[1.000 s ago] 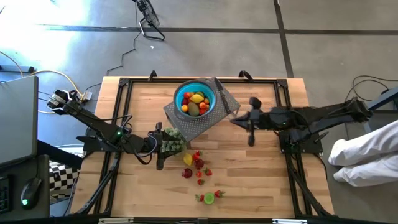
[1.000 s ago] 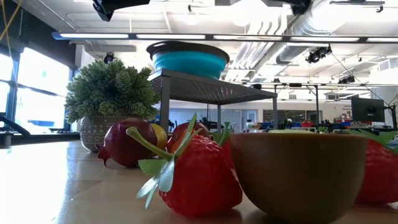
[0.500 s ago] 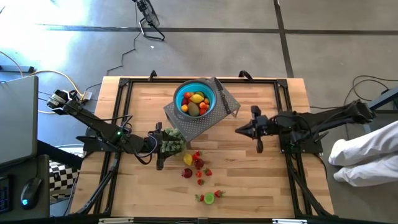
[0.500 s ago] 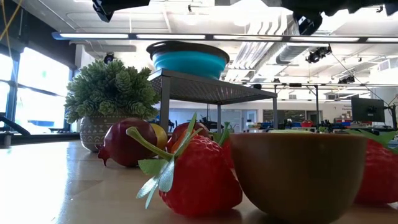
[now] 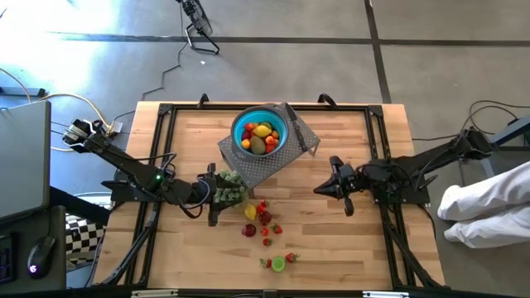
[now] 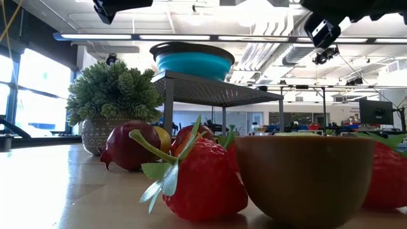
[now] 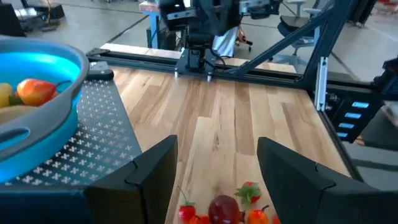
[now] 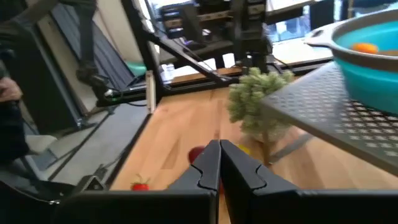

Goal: Pick & Place Fruit
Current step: Put the strawberry into the blue strainer bowl on the shelf

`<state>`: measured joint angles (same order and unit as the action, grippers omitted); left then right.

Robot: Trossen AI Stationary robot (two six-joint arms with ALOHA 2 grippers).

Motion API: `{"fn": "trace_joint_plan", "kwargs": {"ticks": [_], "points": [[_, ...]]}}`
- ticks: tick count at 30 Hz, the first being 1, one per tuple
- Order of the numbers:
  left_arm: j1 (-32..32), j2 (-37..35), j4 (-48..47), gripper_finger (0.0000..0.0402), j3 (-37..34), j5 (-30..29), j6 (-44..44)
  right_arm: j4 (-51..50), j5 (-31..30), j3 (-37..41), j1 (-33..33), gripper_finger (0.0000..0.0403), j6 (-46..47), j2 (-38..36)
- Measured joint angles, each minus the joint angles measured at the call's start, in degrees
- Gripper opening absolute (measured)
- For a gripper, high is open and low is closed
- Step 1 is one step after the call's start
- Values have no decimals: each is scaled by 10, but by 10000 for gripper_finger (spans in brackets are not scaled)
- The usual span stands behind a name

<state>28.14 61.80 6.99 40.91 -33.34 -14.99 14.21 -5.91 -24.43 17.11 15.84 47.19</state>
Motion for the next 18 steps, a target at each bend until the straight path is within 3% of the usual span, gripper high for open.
{"fn": "trace_joint_plan", "kwargs": {"ticks": [7, 18], "points": [[0, 0, -11, 218, 0, 45, -18, 70, -64, 0, 86, 3, 4, 72], [0, 0, -27, 218, 0, 48, -22, 220, -110, -17, 180, 3, 11, 205]]}}
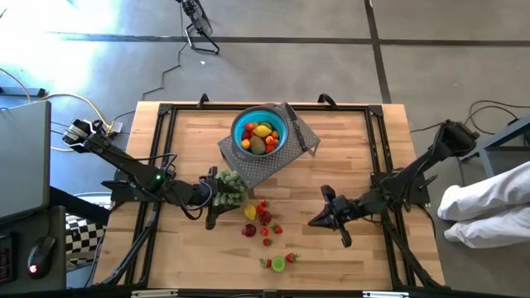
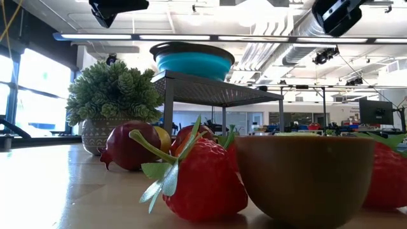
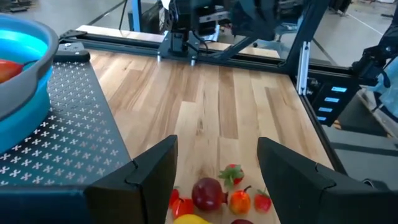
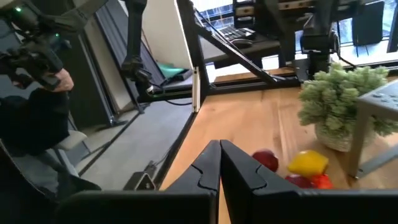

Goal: Pick & Place Fruit
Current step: Put the strawberry into the blue strainer bowl on the shelf

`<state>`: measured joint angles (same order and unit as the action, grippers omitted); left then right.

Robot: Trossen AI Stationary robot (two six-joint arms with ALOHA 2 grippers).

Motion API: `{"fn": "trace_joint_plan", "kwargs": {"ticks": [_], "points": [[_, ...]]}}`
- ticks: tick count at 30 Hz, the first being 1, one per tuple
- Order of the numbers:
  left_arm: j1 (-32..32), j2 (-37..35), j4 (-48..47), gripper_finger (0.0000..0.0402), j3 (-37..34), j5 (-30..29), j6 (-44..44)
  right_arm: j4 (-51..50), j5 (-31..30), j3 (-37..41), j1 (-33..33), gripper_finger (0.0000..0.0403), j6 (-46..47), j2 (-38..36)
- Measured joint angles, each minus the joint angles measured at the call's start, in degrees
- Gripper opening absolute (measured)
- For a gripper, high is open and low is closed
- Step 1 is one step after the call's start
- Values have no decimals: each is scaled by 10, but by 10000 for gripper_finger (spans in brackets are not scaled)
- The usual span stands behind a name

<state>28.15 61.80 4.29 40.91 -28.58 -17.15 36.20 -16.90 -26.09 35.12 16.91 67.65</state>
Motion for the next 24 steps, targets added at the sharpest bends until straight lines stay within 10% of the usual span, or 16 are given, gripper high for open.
{"fn": "trace_joint_plan", "kwargs": {"ticks": [24], "points": [[0, 0, -13, 218, 0, -5, -29, -262, -54, -235, 98, 2, 30, 198]]}}
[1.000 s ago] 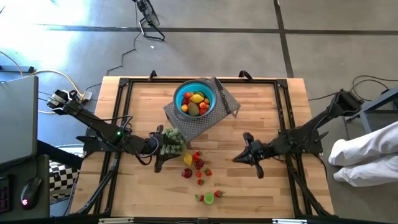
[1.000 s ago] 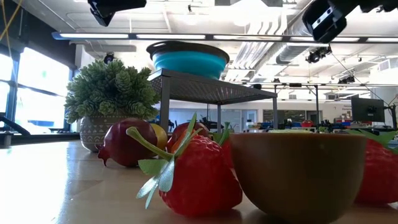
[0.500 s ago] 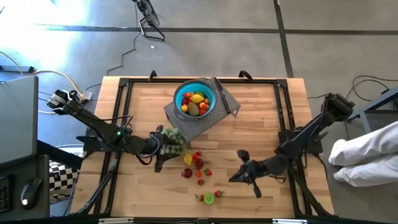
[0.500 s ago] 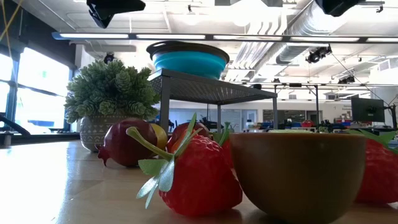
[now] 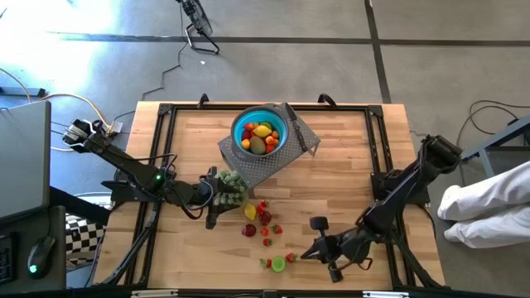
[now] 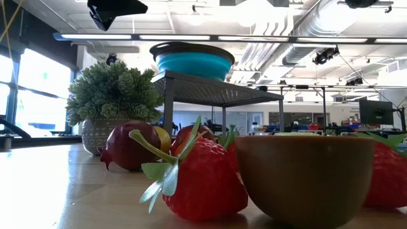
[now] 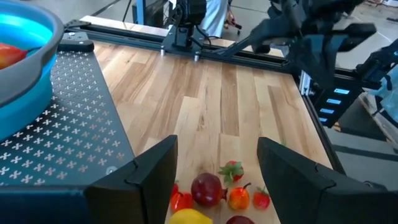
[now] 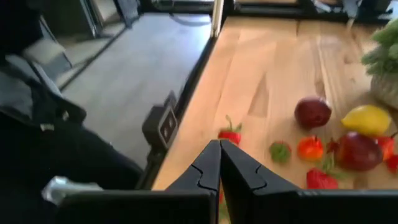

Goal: Pick & Place Fruit
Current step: Put the strawberry into the blue strainer bowl on the shelf

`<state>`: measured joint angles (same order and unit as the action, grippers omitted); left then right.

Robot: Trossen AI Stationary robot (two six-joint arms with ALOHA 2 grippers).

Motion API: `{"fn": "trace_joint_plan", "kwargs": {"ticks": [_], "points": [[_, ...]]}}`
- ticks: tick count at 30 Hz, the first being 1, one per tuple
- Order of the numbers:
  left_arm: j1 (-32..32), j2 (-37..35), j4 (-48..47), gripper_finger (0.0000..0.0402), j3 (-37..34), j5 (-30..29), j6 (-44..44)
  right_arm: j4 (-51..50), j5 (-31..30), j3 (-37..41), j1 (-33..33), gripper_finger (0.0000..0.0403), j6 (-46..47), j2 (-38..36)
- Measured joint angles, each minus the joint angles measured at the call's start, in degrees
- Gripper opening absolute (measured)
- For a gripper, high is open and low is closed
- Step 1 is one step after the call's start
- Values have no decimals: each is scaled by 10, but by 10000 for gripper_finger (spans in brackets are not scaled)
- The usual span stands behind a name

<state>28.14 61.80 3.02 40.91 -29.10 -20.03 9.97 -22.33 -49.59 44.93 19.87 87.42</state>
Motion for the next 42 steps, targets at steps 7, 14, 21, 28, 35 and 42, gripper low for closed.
{"fn": "trace_joint_plan", "kwargs": {"ticks": [7, 14, 21, 28, 35, 42], "points": [[0, 0, -2, 218, 0, 0, 0, -44, 28, 0, -3, 3, 54, 43], [0, 0, -2, 218, 0, -2, 0, -59, 36, 0, -21, 61, 110, 88], [0, 0, -2, 218, 0, -2, 0, -63, 70, 0, -25, 191, 99, 115], [0, 0, -3, 218, 0, -2, 0, -61, 61, 0, -26, 230, 87, 116], [0, 0, -6, 218, 0, -2, 0, -61, 58, 0, -33, 209, 88, 116], [0, 0, -6, 218, 0, -1, 0, -37, 62, 0, -33, 194, 88, 134]]}}
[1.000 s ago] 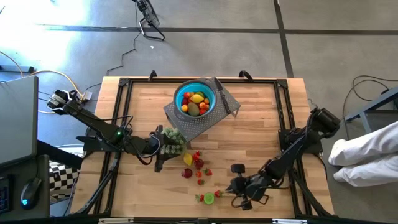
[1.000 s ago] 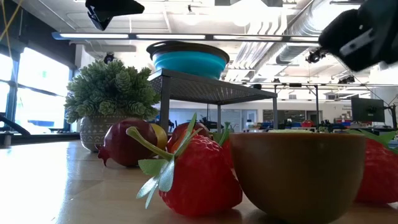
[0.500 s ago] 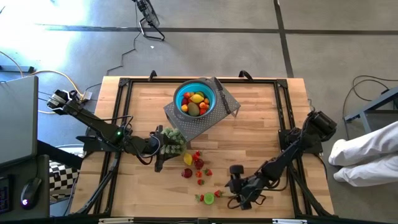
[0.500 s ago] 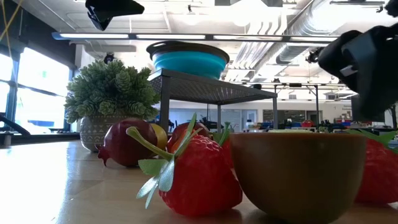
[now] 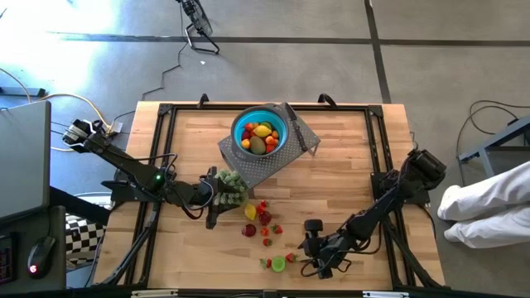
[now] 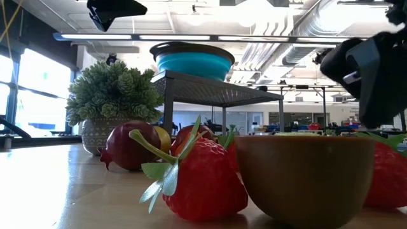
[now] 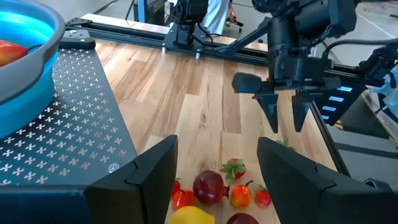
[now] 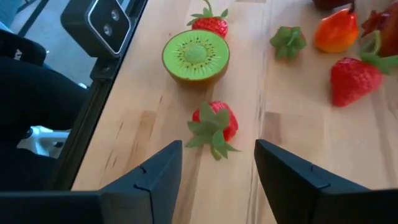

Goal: Pick & Place Fruit
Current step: Put the strawberry into the blue strainer bowl on the shelf

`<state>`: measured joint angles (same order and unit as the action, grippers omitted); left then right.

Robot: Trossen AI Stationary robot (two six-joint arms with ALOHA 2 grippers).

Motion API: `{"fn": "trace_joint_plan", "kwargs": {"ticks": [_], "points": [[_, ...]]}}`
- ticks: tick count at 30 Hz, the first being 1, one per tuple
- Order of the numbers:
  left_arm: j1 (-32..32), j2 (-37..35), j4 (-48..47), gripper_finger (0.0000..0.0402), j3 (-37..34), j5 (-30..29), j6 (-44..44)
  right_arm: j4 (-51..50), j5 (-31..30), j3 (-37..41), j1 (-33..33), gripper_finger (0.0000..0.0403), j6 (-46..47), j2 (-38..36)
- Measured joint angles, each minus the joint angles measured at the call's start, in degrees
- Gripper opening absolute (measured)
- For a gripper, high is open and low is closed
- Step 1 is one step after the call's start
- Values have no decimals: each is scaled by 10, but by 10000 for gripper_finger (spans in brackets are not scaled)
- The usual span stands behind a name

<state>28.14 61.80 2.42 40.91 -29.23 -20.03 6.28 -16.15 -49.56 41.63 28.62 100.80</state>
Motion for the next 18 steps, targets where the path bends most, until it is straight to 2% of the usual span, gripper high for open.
{"fn": "trace_joint_plan", "kwargs": {"ticks": [5, 13, 18], "points": [[0, 0, 0, 218, 0, 0, 0, 35, 13, 0, 0, 194, 1, 35], [0, 0, -3, 218, 0, 1, 0, 38, 11, 0, 0, 193, 2, 38], [0, 0, -9, 218, 0, 1, 0, 38, 11, 0, 0, 173, 2, 38]]}}
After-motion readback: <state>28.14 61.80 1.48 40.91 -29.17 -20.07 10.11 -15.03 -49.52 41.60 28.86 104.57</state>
